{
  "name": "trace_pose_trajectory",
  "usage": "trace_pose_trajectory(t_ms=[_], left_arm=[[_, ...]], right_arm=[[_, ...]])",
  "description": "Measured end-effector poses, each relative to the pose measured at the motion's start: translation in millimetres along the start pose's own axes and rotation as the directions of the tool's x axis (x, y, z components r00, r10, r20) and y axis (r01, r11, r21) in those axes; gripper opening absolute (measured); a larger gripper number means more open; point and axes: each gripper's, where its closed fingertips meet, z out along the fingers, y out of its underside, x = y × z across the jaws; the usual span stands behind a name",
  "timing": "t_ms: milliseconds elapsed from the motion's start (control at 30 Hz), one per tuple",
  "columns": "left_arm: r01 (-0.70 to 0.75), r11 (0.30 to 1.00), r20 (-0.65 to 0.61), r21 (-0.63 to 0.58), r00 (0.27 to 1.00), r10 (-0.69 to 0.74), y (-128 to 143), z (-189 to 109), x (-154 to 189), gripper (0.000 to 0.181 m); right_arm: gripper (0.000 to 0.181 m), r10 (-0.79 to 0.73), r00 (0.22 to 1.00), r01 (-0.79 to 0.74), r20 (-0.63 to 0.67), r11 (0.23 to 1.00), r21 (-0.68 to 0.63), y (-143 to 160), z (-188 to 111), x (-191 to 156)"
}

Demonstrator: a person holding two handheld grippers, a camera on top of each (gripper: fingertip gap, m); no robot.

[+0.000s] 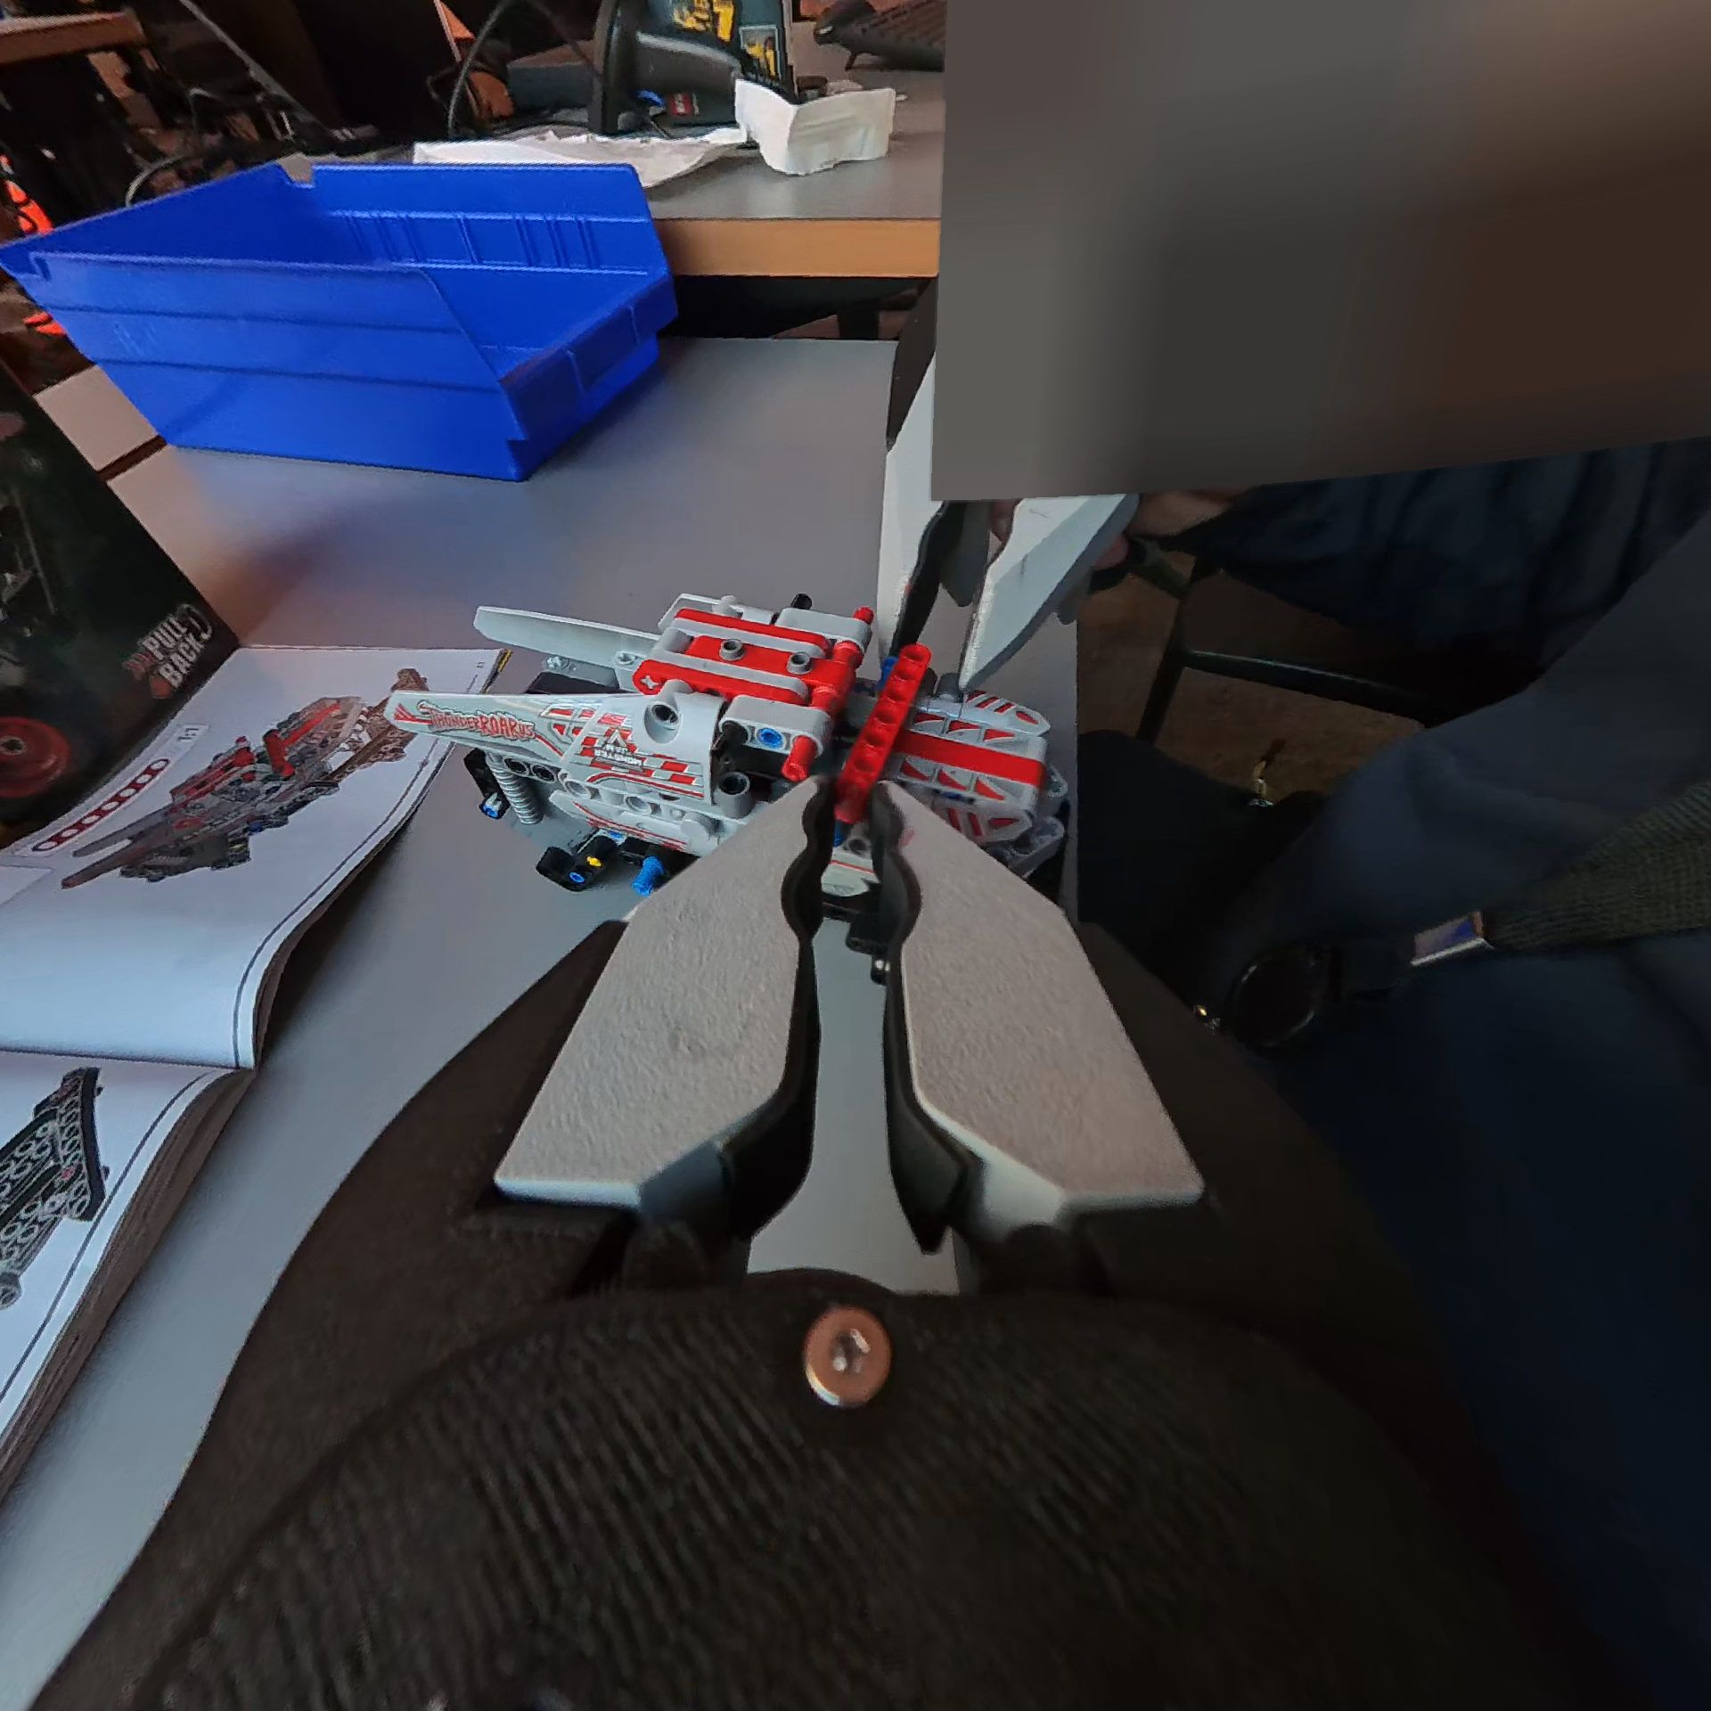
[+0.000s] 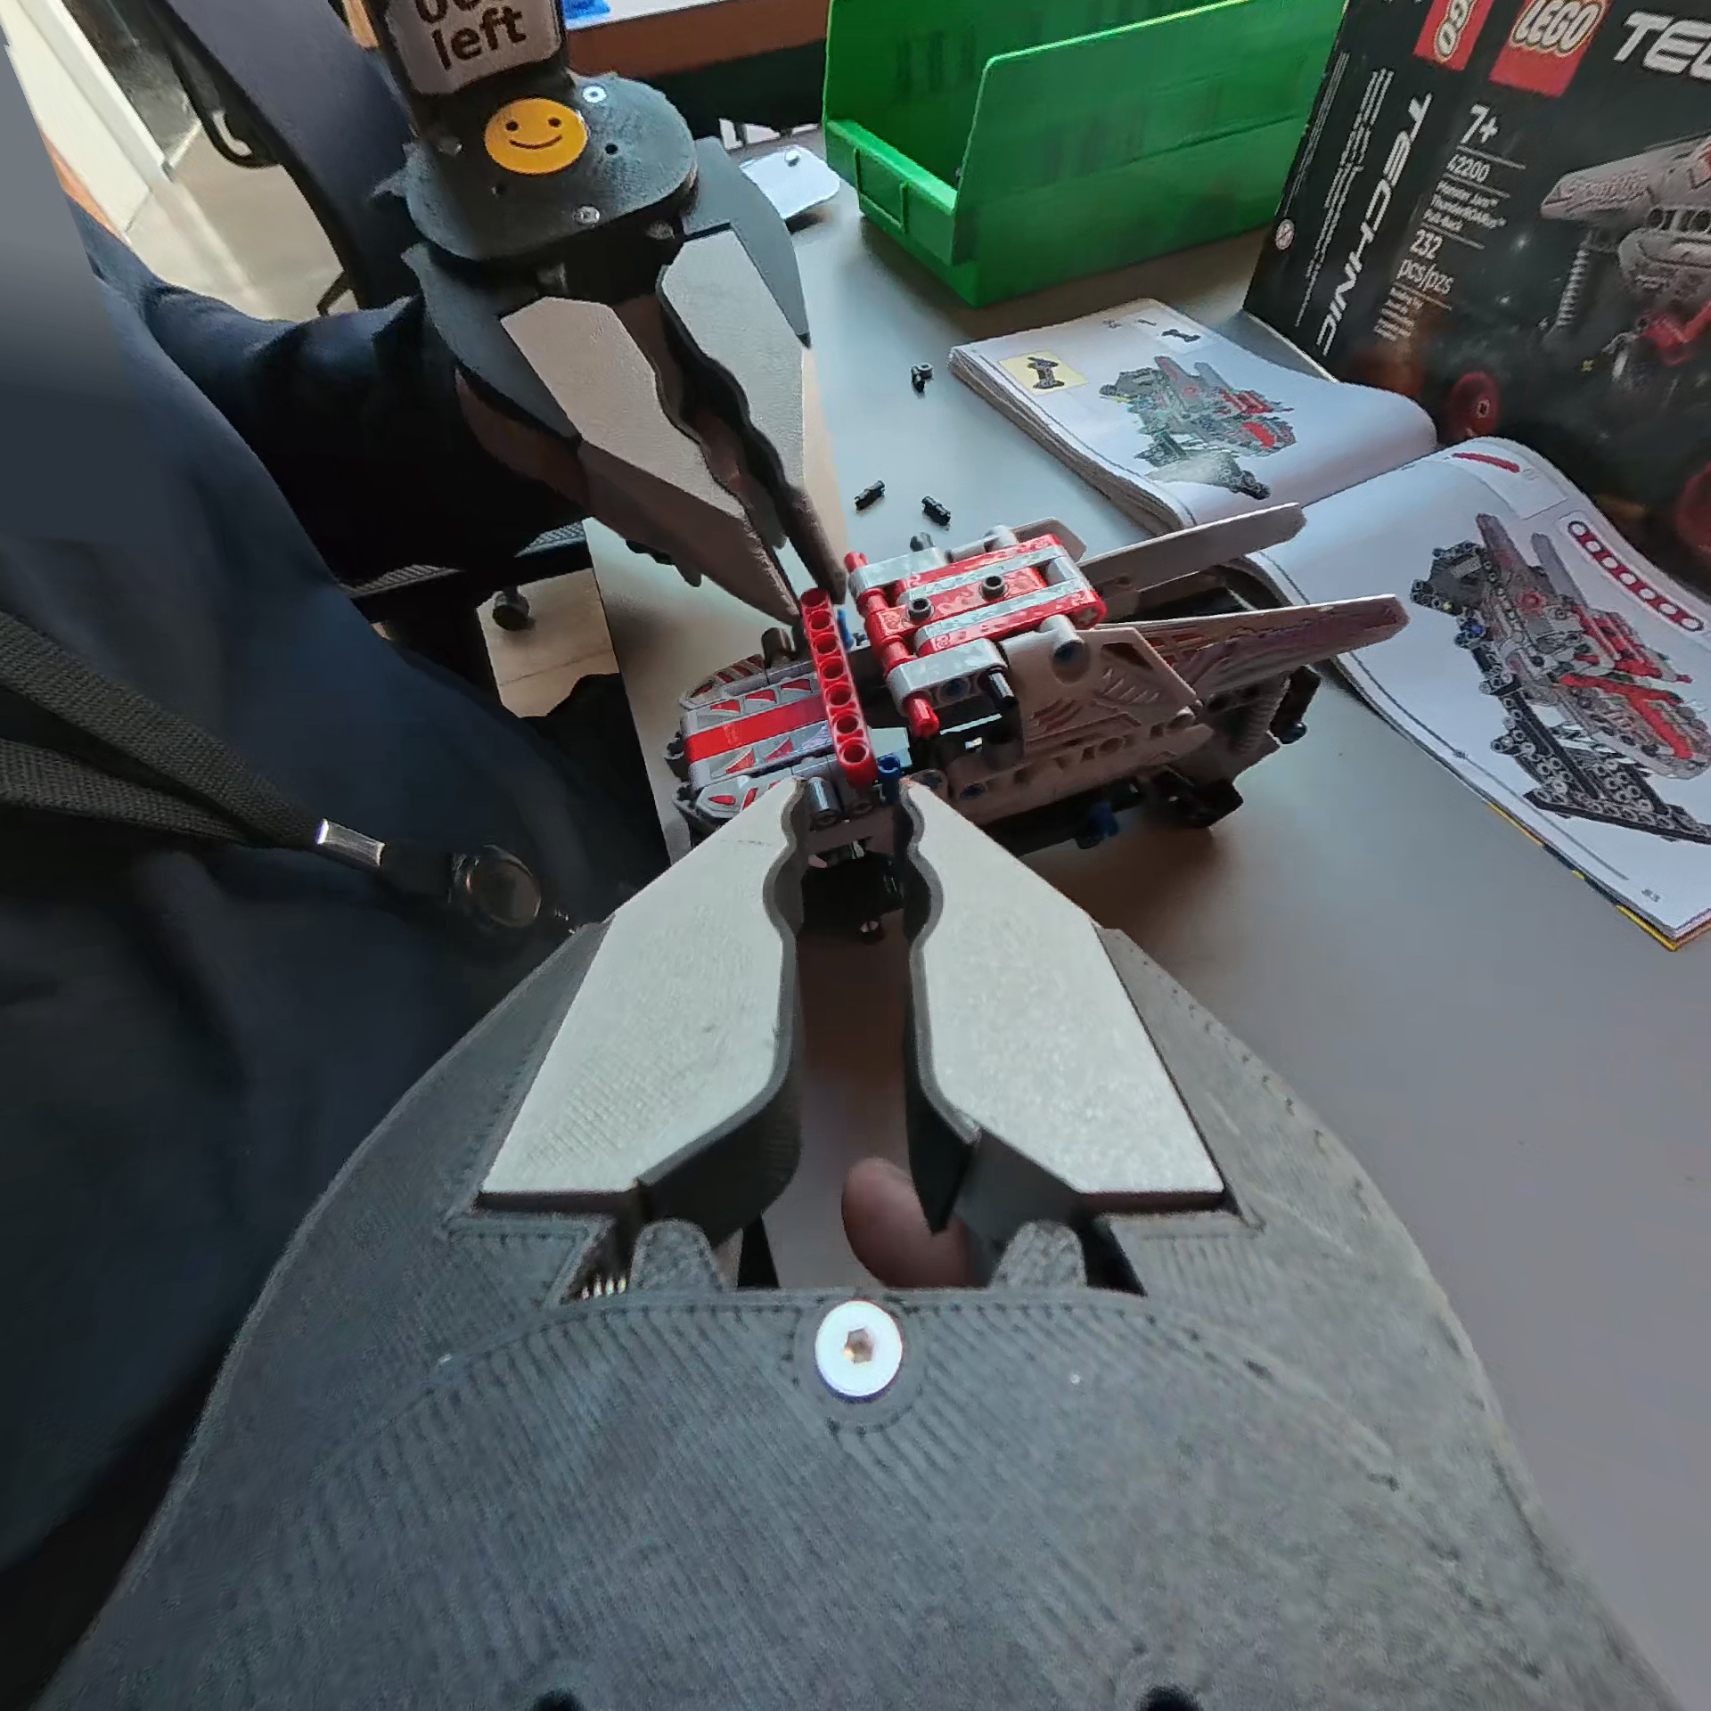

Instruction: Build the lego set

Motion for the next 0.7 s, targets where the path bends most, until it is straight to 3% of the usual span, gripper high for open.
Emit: trace_pose_trajectory(t_ms=[367, 700], left_arm=[[-0.011, 1.0, 0.038, -0.012, 0.999, 0.012, 1.1, 1.4, -3.4, 0.004], [-0.018, 0.999, 0.05, -0.027, 0.999, 0.019, 2.4, -0.3, -5.9, 0.004]], right_arm=[[0.006, 0.033, 0.999, -0.032, -0.011, 0.999, 0.03, -3.9, -0.8, 5.6], [0.0, -0.039, 0.997, 0.041, -0.066, 0.998, 0.039, -10.4, -2.1, 6.5]])
